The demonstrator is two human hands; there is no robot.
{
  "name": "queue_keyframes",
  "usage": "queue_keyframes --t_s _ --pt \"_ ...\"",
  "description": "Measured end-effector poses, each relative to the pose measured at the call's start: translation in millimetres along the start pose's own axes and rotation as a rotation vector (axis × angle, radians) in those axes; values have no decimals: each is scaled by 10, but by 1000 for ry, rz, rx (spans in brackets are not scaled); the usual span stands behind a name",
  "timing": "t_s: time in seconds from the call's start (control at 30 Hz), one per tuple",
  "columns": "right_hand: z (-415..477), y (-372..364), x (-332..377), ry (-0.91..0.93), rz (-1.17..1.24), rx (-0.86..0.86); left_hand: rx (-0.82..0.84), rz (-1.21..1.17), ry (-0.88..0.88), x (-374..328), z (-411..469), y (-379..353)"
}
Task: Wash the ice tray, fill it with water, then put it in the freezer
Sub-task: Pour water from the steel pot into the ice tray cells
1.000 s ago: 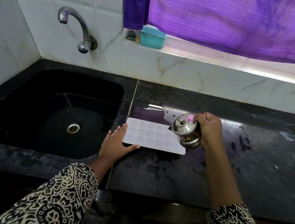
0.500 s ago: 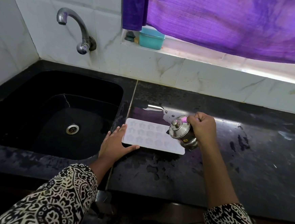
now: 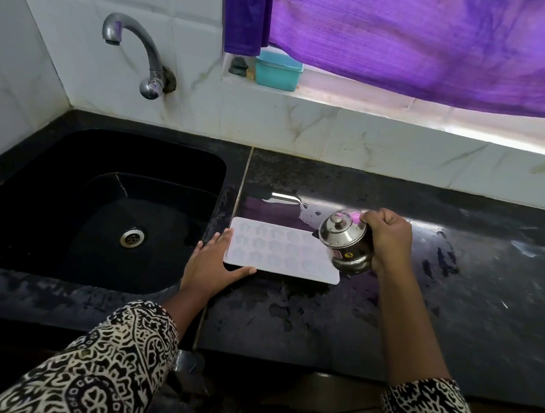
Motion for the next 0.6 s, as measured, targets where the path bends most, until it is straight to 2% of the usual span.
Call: queue_keyframes --t_s 0.23,0.6 --pt "-35 111 -35 2 14 -34 1 14 -3 -17 -11 4" --pt "-68 106 -8 73 -268 11 4 63 -18 -19 -17 -28"
Point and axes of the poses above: each hand's wrist, its own z-axis towards the middle knuckle, its own y-axis out of the back of the hand, x = y × z, the point moved 4 cm from there along z, towards the middle knuckle, and after that the axes turned 11 degrees about x, right-handed, at the moved point
